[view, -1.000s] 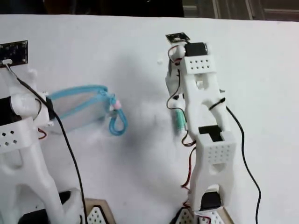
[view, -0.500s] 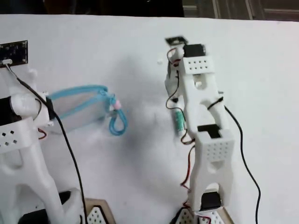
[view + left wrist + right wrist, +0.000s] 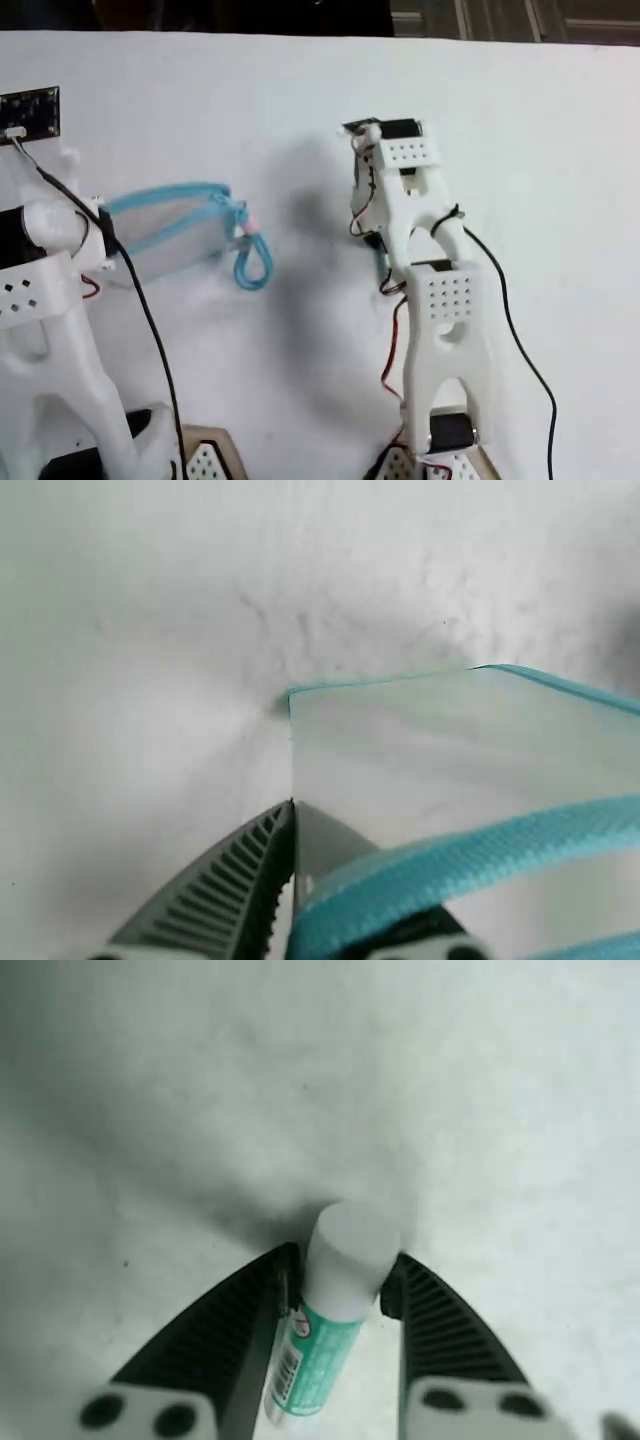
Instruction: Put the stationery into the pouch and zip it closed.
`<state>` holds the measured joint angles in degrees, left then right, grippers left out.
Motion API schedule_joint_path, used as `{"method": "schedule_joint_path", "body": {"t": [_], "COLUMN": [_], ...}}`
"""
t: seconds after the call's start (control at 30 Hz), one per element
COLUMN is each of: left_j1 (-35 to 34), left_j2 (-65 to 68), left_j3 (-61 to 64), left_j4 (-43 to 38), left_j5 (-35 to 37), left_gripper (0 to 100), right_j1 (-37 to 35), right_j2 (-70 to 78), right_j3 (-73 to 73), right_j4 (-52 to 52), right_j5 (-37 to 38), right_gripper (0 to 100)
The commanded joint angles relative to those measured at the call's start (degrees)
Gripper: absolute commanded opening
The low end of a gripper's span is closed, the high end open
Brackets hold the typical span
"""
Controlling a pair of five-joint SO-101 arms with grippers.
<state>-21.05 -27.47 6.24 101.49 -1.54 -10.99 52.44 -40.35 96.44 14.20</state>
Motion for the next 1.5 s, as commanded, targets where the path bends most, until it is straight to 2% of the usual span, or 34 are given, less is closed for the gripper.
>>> {"method": "schedule_joint_path", "body": {"t": [0.0,0.1,0.2,0.53,0.7,0.9,1.0,1.13,1.3,1.47], "left_j1": [0.40,0.40,0.40,0.40,0.40,0.40,0.40,0.40,0.40,0.40], "left_j2": [1.80,1.80,1.80,1.80,1.63,1.54,1.45,1.45,1.45,1.45], "left_j3": [0.18,0.18,0.18,0.09,0.09,0.09,0.09,0.00,-0.09,-0.09], "left_j4": [-0.53,-0.53,-0.53,-0.44,-0.44,-0.44,-0.44,-0.44,-0.44,-0.44], "left_j5": [0.26,0.26,0.26,0.26,0.26,0.26,0.26,0.26,0.26,0.26], "left_gripper": [2,2,2,2,2,2,2,2,2,2], "right_j1": [-1.89,-2.33,-2.51,-2.59,-5.23,-12.79,-15.87,-18.07,-20.97,-27.65], "right_j2": [1.71,2.33,-0.22,-27.30,-46.81,-69.05,-78.73,-89.71,-99.03,-100.97], "right_j3": [-1.49,-1.49,-1.49,1.23,15.91,38.33,47.65,55.38,61.45,62.95], "right_j4": [-2.86,-2.77,-2.42,4.97,4.88,3.47,-2.33,-16.75,-38.11,-54.99], "right_j5": [0.88,1.05,0.88,-2.81,-2.46,-2.46,-2.46,-3.96,-17.32,-29.63], "right_gripper": [12.7,11.7,1.9,1.8,1.8,1.8,1.8,1.8,1.8,1.8]}}
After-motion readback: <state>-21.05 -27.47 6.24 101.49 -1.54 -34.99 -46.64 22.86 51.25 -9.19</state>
